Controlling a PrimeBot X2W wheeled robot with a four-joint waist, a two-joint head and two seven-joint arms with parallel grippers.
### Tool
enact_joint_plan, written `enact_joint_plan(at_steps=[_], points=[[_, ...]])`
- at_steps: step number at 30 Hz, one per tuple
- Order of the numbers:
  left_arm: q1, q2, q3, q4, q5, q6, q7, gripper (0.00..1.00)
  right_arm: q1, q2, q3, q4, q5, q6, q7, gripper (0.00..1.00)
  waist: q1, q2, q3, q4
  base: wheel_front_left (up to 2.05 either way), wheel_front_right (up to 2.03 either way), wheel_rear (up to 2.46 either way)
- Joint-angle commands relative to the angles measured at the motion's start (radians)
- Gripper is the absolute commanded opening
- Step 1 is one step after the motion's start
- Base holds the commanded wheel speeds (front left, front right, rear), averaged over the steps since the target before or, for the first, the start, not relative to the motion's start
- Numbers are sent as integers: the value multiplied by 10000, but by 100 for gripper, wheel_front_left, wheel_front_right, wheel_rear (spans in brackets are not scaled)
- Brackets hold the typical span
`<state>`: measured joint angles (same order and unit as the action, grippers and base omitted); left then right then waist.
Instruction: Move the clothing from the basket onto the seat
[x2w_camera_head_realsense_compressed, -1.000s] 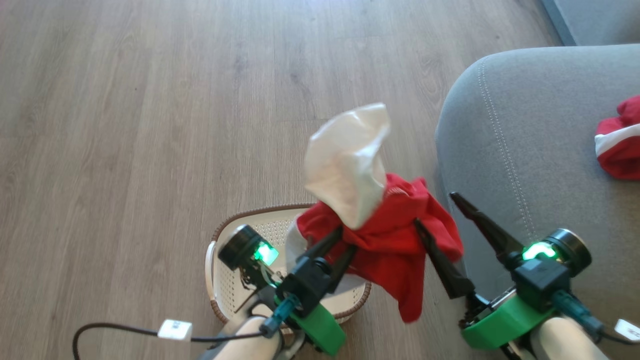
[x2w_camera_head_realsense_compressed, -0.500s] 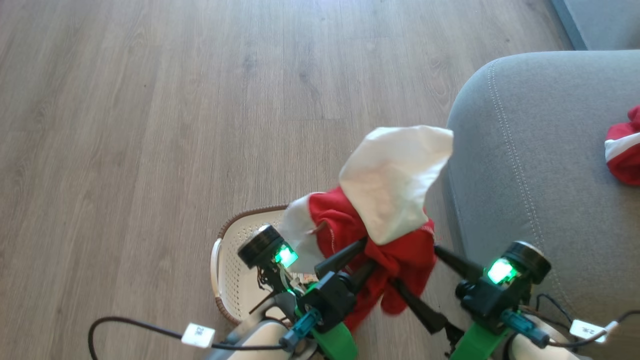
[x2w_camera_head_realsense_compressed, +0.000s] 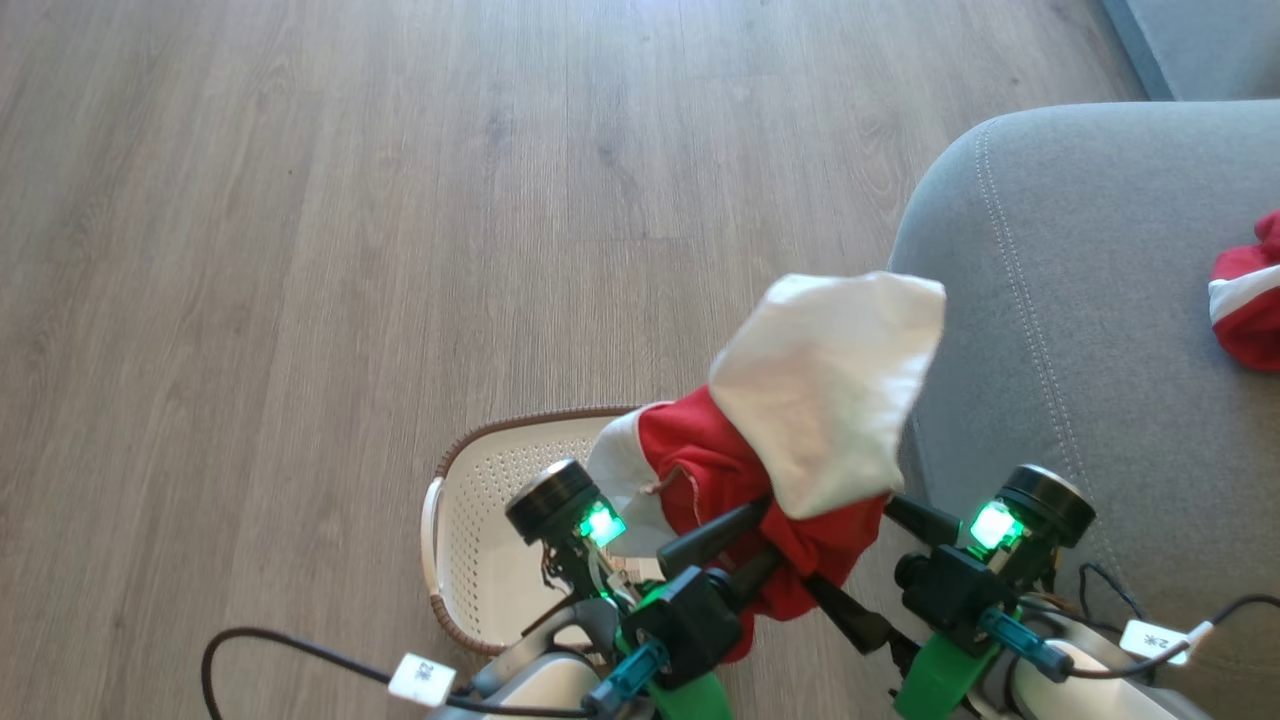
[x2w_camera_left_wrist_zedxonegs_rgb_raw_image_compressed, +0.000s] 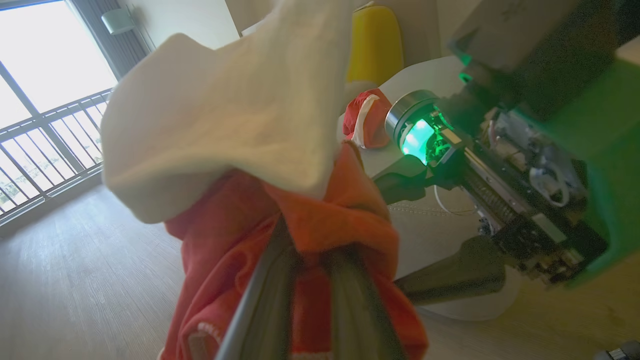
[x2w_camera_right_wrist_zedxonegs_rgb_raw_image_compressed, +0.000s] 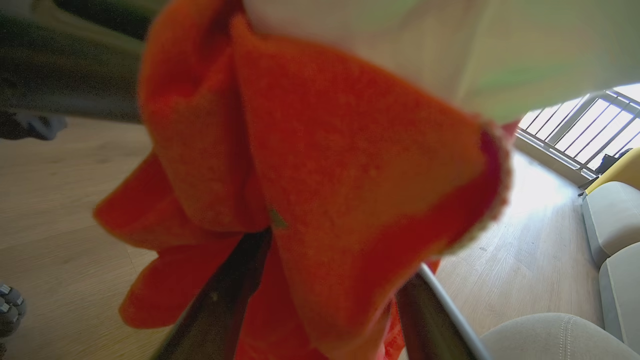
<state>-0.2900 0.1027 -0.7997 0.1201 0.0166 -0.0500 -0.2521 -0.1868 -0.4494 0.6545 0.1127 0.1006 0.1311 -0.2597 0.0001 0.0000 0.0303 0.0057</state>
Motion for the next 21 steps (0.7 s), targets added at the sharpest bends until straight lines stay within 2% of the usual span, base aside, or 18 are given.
enact_joint_plan(at_steps=[1, 10, 11, 12, 21], points=[[-505, 4, 185, -408, -80, -50, -97, 0, -361, -25, 87, -210, -95, -4, -21, 100, -1, 0, -9, 7, 0, 0, 0], [-571, -108, -305, -324, -293, -286, -97, 0, -511, 534, 146, -52, -394, -4, -21, 100, -1, 0, 11, 161, 0, 0, 0], [-569, -116, -320, -320, -311, -297, -97, 0, -463, 622, 40, -49, -286, -4, -21, 38, -1, 0, 14, 182, 0, 0, 0], [-561, -120, -324, -315, -329, -305, -97, 0, -425, 700, -93, -76, -203, -4, -21, 0, -1, 0, 16, 200, 0, 0, 0], [-417, -75, -84, -259, -453, -283, -97, 0, 215, 1509, -1736, -575, 234, -4, -21, 0, -1, 0, -65, 258, 0, 0, 0]])
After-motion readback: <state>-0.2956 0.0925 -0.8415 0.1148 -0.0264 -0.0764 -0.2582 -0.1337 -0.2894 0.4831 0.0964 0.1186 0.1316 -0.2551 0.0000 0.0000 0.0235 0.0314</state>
